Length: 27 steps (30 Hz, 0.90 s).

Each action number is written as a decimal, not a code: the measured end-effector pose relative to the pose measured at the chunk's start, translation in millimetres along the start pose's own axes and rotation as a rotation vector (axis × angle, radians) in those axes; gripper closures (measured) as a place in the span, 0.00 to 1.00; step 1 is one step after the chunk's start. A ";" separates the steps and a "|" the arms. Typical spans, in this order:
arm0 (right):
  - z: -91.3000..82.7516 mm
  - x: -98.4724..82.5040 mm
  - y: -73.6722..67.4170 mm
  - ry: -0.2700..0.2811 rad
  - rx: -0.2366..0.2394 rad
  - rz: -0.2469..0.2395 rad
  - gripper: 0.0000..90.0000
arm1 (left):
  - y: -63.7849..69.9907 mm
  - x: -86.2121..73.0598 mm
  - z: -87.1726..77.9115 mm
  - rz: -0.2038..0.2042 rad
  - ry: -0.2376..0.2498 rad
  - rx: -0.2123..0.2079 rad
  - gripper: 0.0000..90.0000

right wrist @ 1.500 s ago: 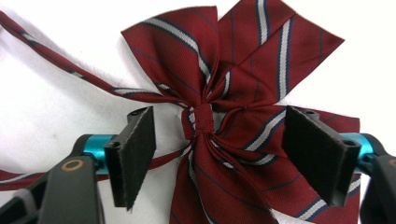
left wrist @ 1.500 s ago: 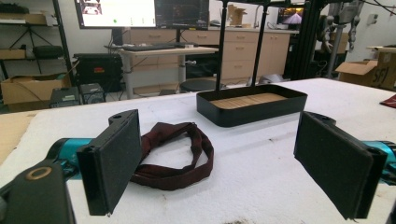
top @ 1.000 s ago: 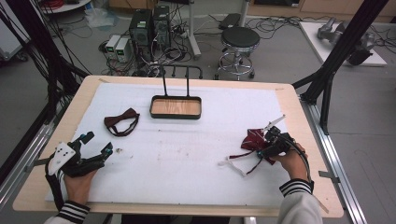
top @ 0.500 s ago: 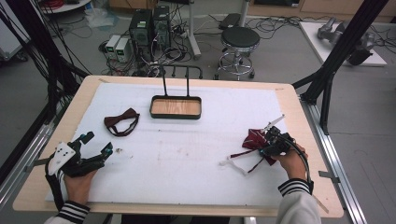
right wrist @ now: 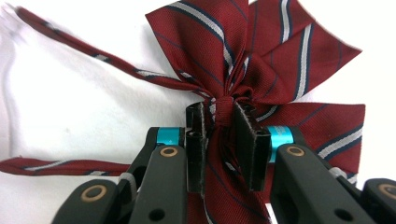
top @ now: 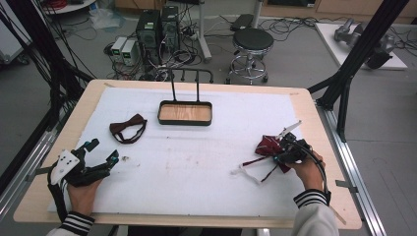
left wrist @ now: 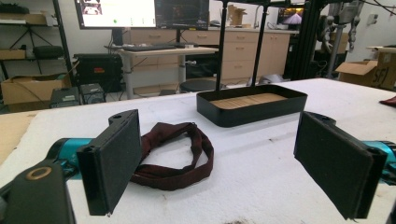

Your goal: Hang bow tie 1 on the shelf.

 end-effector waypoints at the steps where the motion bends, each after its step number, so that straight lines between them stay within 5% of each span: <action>1: -1.4 1.6 -0.6 0.016 0.000 0.004 0.84 | -0.1 -0.2 -0.1 0.003 -0.002 0.000 0.17; 11: -15.3 22.8 -4.2 0.211 -0.001 0.024 0.84 | 0.2 -0.1 -0.1 0.002 -0.001 -0.001 0.17; 27: -33.6 52.5 -11.6 0.440 -0.002 0.093 0.84 | 0.0 -0.2 -0.2 0.003 -0.002 0.000 0.17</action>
Point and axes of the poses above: each handheld gripper's, and its own axes: z roughly forward along the jaws, x roughly out of its top, y roughly to its right, the point moved 10 cm from there along z, roughly forward along the jaws, and after that the axes turned 5 degrees about -z, right-handed, at the moved point
